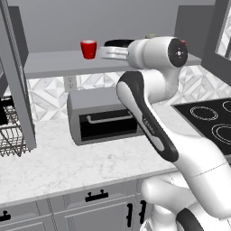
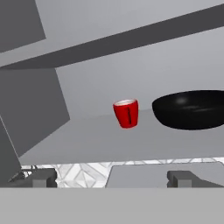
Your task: Gather all objects into one cabinet and sort the glasses and bowls to opposite sides.
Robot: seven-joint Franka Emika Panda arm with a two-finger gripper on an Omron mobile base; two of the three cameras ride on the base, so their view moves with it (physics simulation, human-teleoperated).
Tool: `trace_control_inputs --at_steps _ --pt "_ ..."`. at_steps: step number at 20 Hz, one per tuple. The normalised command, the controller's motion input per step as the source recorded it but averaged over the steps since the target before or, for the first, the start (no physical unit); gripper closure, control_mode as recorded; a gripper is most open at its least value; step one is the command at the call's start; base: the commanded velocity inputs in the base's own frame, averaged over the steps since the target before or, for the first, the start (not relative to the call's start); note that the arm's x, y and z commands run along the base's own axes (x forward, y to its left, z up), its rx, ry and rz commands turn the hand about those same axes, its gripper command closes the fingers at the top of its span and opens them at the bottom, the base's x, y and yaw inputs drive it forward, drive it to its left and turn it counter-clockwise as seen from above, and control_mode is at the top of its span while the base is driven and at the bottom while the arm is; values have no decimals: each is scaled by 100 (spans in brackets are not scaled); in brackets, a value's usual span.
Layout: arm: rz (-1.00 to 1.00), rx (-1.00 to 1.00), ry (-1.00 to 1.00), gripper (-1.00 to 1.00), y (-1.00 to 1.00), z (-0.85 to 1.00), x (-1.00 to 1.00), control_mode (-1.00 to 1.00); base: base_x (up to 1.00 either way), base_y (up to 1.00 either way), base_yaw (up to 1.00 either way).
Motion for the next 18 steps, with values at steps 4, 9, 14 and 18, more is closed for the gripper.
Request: trace_control_inputs --at_steps 4,9,14,18 --pt "0 0 0 -100 -23 -6 41 -100 0 0 0" --pt "3 0 0 -100 5 0 17 -100 0 0 0" --pt "5 0 0 -100 1 0 25 -100 0 0 0" --pt "0 -1 0 -100 -1 0 30 -100 0 0 0"
